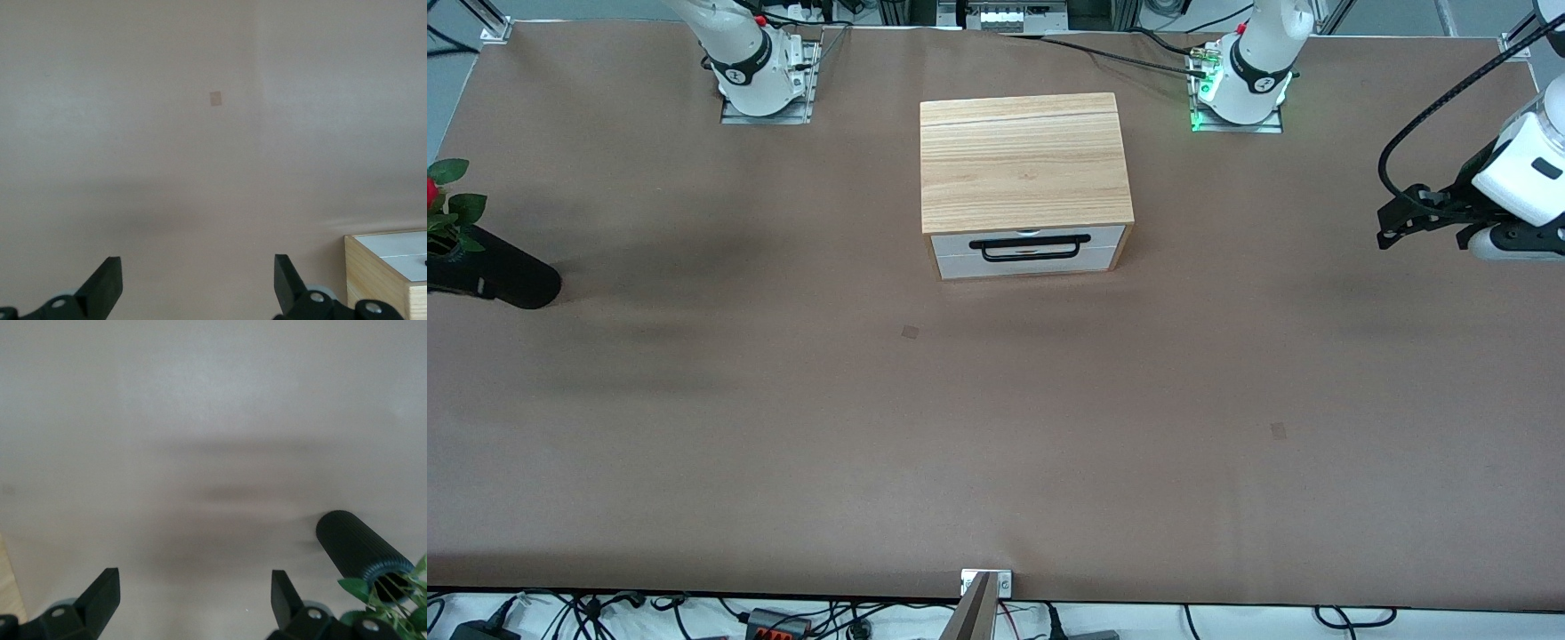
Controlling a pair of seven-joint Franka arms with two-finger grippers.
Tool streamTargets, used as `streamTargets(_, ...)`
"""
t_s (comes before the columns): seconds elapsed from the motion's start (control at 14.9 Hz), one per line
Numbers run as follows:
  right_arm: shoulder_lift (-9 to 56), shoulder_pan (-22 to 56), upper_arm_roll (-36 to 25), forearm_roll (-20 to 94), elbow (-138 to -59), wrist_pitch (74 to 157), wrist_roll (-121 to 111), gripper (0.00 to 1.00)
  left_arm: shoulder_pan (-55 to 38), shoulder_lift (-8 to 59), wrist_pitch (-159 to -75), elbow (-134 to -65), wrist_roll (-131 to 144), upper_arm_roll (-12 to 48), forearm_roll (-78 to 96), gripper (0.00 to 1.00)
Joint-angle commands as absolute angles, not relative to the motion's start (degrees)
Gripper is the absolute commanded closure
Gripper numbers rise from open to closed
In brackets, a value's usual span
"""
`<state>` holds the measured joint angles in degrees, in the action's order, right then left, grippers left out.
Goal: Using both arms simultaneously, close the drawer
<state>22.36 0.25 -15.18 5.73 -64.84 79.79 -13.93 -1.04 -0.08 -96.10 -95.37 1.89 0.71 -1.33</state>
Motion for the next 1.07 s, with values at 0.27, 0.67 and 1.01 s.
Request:
streamTargets(0.27,3.34,0.35,-7.14,-3.06,-94.65,94.04,-16.70,0.00,-1.49,0.88,-93.96,-93.16,0.88,0.53,-0.53,0.00)
streamTargets(0.67,-0.60,-2.72,-1.05,-3.78,-101.67,98.52,-16.17,0.00,-1.76,0.88,-93.87,-92.99,0.97,0.79,-0.62,0.00)
streamTargets(1.01,-1.76,-2.90,-1.14,-3.43,-102.66,99.67,-15.65,0.00,-1.85,0.97,-93.25,-92.46,0.97,0.79,-0.62,0.00)
